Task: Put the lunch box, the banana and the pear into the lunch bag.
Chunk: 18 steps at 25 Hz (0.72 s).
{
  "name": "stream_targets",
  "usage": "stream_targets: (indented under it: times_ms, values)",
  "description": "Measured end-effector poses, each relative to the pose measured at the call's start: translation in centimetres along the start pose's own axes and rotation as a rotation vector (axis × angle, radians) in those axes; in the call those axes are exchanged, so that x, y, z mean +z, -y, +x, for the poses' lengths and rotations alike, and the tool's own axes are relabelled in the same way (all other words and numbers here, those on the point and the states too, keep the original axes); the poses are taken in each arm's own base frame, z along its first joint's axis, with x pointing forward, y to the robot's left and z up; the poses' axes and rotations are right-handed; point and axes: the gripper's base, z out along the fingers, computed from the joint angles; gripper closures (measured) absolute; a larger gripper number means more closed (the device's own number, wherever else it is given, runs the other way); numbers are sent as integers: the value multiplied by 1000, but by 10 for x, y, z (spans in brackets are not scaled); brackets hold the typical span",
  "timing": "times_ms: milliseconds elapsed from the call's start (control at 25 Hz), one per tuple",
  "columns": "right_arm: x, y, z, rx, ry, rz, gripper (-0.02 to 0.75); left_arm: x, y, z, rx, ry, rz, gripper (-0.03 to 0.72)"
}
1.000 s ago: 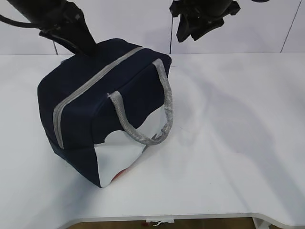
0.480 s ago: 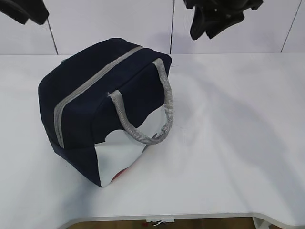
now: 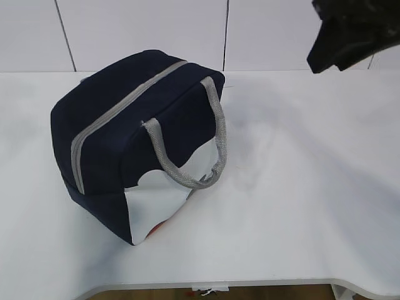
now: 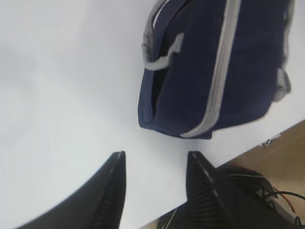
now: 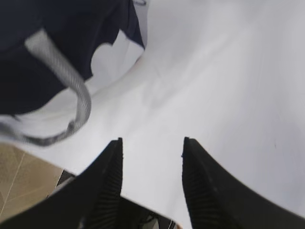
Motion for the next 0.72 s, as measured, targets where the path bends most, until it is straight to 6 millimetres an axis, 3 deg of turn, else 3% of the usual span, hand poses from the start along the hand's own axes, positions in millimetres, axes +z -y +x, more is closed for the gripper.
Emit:
stream_targets:
  times_ms: [400, 520, 720]
  values:
    - [-49, -11, 89, -9, 45, 2, 394, -85, 20, 73, 42, 254, -25, 370]
    - [-65, -14, 113, -21, 88, 3, 394, -102, 24, 95, 52, 315, -30, 371]
    - [-96, -21, 151, -45, 202, 7, 394, -108, 29, 126, 58, 357, -30, 371]
